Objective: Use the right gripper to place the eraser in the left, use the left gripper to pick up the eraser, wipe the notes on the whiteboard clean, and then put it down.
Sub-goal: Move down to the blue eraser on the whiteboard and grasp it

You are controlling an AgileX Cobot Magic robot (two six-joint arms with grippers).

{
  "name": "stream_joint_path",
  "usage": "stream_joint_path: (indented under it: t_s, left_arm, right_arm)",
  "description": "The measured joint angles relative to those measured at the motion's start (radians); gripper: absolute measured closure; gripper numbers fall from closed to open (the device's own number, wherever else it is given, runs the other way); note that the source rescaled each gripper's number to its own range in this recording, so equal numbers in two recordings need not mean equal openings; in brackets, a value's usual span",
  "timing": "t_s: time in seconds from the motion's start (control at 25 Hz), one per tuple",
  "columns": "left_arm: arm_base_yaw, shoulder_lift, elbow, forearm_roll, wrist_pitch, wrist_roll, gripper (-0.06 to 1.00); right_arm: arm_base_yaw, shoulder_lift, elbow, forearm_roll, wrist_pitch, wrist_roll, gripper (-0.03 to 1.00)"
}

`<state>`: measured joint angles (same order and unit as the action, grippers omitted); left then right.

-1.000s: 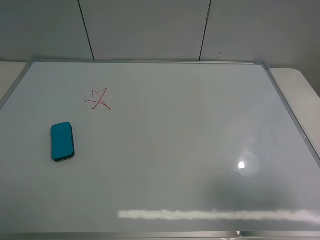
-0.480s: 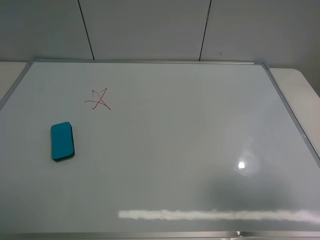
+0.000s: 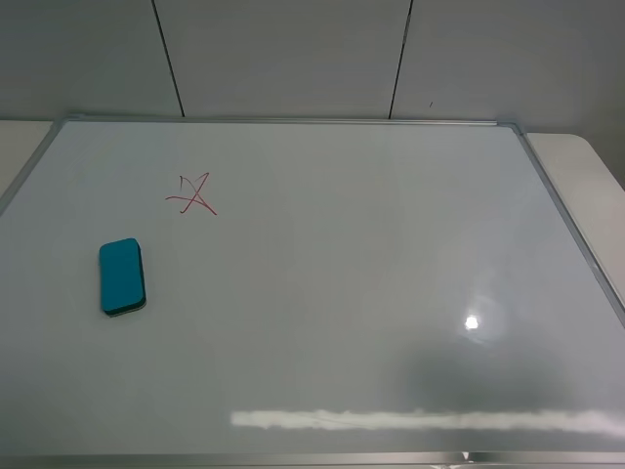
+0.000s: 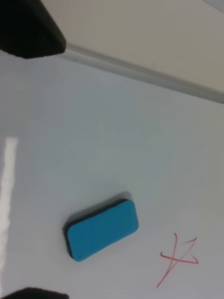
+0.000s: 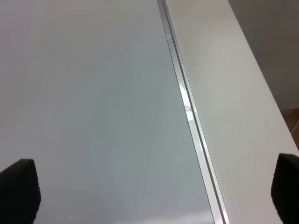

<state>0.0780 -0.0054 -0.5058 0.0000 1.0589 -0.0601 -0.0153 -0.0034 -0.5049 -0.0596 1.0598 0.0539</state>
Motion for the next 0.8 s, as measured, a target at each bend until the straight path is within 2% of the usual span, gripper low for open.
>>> stream_joint_path:
  t_s: [0.16,0.32,0.56,0.8]
  left_arm:
    - [0.0,0.052,-0.01,0.0,-0.015,0.0,-0.06]
    - [0.0,0.183,-0.031,-0.013,-0.105,0.0,-0.06]
    - [0.0,0.51,-0.041,-0.06,-0.188,-0.036,-0.06]
    - [0.0,0.861,-0.146,-0.084,-0.201,-0.053,-0.06]
  right_arm:
    - [0.0,0.0,0.0,0.0,0.0,0.0,-0.03]
    - [0.0,0.0,0.0,0.0,0.0,0.0,-0.03]
    - [0.0,0.0,0.0,0.0,0.0,0.0,-0.03]
    - [0.0,0.0,0.0,0.0,0.0,0.0,-0.03]
